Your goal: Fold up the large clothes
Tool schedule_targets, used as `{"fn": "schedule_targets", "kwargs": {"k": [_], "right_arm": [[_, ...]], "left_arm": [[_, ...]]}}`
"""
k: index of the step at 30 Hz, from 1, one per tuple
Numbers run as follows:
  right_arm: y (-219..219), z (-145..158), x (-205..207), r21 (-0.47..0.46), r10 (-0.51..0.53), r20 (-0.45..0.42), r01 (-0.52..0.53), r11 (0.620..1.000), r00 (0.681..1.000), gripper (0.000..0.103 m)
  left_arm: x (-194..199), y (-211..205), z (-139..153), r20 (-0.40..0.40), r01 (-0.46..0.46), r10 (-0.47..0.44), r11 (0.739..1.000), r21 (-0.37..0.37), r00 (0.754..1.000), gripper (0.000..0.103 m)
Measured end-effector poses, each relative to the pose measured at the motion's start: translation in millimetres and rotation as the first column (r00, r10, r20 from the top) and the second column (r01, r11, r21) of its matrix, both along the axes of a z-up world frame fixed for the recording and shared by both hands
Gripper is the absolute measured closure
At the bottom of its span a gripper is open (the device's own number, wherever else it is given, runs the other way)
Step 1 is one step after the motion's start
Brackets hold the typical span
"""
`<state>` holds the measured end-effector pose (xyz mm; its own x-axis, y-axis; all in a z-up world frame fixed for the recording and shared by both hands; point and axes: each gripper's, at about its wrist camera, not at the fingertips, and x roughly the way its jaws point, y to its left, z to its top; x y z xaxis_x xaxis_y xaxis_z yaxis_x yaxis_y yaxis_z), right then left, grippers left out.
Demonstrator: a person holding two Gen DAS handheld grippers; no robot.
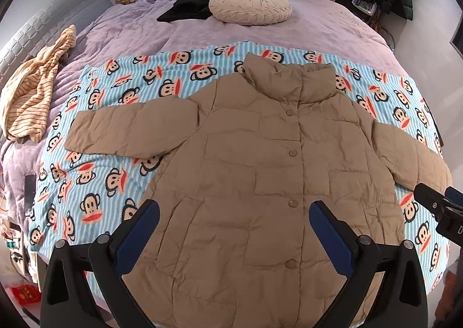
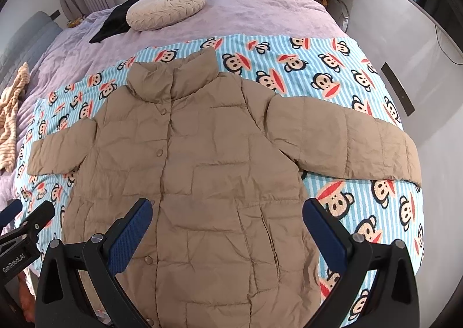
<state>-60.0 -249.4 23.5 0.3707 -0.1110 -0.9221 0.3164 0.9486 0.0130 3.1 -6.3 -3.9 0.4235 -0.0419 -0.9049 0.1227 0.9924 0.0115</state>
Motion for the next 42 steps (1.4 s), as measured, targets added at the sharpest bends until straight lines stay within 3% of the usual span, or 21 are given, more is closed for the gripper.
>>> {"fn": "schedule_targets", "kwargs": {"k": [42], "right_arm": [[-4.1,-2.3,-3.3,0.017,-0.008,-0.009,0.008,1.0,1.0,0.0]], "left_arm": [[-4.8,0.8,3.6,0.007,-0.012,0.012,1.0,0.004,1.0,0.0]]}}
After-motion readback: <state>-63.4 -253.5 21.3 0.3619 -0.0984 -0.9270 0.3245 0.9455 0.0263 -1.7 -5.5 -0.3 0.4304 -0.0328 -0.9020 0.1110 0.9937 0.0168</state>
